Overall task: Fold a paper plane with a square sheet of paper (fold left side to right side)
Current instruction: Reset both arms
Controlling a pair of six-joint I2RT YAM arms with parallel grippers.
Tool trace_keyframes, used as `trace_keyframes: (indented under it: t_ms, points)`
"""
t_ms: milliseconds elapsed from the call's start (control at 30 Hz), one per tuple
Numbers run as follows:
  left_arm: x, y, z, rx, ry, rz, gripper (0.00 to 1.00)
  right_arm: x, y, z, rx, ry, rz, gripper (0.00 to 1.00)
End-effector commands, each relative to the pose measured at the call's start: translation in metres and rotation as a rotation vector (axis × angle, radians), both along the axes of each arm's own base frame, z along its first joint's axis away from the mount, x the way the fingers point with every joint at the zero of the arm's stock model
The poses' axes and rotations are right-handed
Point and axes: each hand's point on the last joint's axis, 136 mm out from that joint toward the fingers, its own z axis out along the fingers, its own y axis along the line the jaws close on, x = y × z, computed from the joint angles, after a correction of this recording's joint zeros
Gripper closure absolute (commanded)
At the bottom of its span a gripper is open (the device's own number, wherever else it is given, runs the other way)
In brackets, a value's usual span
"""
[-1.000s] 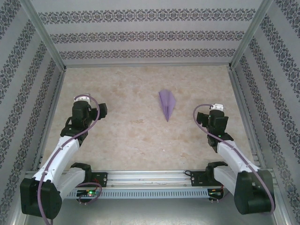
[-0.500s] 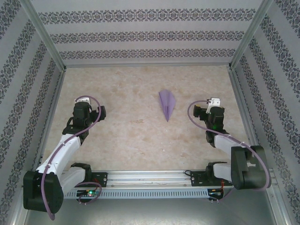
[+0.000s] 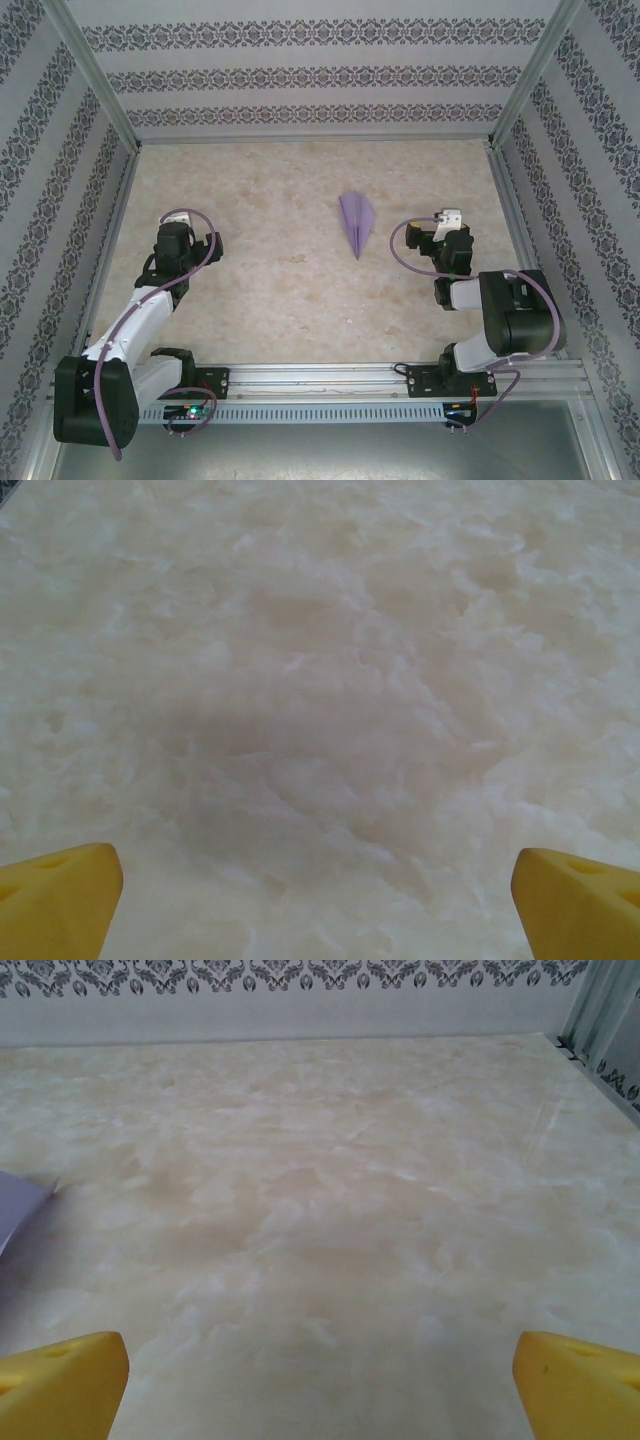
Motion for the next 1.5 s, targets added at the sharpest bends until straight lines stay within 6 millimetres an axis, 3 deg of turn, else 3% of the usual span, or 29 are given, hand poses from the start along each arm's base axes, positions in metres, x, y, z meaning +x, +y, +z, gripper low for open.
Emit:
trace_keyframes:
  t_ms: [0, 133, 833, 1467]
  points:
    - [0.004, 0.009, 0.003, 0.028, -0.028, 0.015, 0.00, 0.009, 0.002, 0.017, 0.006, -0.067, 0.015, 0.02]
    - [0.006, 0.009, 0.000, 0.025, -0.022, 0.015, 0.00, 0.012, -0.009, 0.010, 0.018, -0.016, -0.043, 0.02]
    - [0.022, 0.007, 0.004, 0.041, -0.107, -0.022, 0.00, 0.012, -0.008, 0.011, 0.010, -0.019, -0.041, 0.02]
    - [0.047, 0.001, 0.002, 0.110, -0.300, -0.110, 0.01, 0.012, -0.007, 0.009, 0.005, -0.013, -0.040, 0.02]
